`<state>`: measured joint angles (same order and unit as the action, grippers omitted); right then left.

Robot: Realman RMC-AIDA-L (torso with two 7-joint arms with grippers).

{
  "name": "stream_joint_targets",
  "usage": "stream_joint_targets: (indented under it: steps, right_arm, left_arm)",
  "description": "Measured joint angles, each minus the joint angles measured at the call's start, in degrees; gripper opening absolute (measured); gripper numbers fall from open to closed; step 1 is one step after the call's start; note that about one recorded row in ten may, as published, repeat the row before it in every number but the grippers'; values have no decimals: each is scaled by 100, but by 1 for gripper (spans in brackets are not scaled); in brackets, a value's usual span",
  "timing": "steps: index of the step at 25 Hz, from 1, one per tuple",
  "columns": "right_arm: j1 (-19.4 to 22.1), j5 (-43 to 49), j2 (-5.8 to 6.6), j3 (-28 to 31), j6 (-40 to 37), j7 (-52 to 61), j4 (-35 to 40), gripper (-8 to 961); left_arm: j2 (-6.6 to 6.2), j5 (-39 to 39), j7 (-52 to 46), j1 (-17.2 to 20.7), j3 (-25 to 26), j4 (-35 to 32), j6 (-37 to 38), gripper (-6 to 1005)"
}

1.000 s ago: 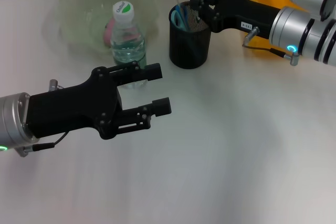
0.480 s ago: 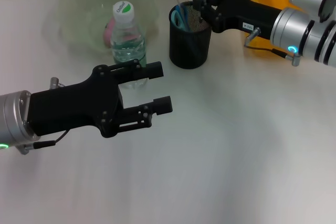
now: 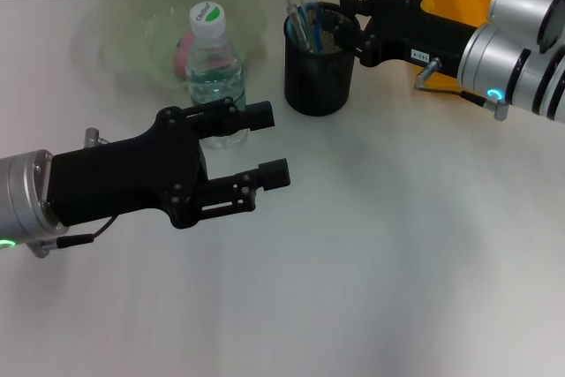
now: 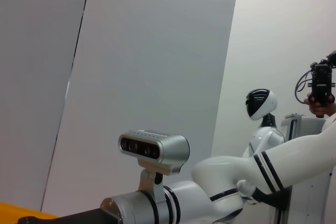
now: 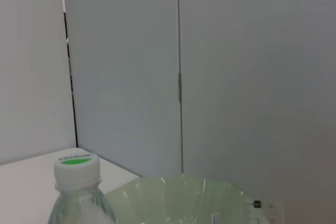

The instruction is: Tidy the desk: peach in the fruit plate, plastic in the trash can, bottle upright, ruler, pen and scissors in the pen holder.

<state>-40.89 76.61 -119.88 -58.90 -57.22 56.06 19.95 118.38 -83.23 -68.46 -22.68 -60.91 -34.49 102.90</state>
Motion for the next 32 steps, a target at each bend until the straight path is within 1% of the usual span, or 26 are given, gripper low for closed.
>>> stream_joint_targets:
  steps: [3,5,7,8,9,11,16,19,20,21,24,27,28,29,32]
  right_arm:
    - [63,-187,0,-11,-43,0,3,336]
    - [107,-276,0,-13,-107,0,10,343]
    - [222,-430,0,-15,-335,-3,44,347]
    - [358,-560,11,-8,-652,-6,88,347]
    - [358,-560,11,-8,-652,-6,88,348]
    - [571,-652,28,30,-1012,-6,187,348]
    - [1135,-665,45,61,-2054,-4,375,399]
    - [1407,-530,60,24,-2639,-4,409,430]
    - [1632,-265,62,15,-2995,-4,514,441]
    - [1632,-265,62,15,-2995,-4,514,451]
    - [1960,144,61,40,-3468,-5,781,482]
    - [2243,303,52,63,-4073,-66,943,513]
    - [2343,311,57,63,-4471,-102,954,523]
    - [2343,311,57,63,-4471,-102,954,553]
    - [2407,502,70,67,-4844,-78,973,644]
  left_arm:
    - [0,0,0,0,0,-2,0,689]
    - [0,0,3,0,0,-1,0,690]
    - [0,0,5,3,9,7,1,690]
    - [0,0,5,10,16,12,1,690]
    - [0,0,6,21,21,18,2,690]
    - [0,0,6,37,25,21,5,690]
    - [1,0,8,71,32,21,26,691]
    - [-6,-16,8,130,6,1,20,691]
    - [-13,-33,8,150,5,-6,16,696]
    - [-13,-33,8,150,5,-6,16,700]
    - [-24,-138,9,199,28,-22,17,714]
    - [-50,-347,9,241,48,-51,12,728]
    - [-56,-573,9,318,51,-178,-19,733]
    - [-56,-573,9,318,51,-178,-19,737]
    - [-56,-770,-11,336,53,-227,-46,751]
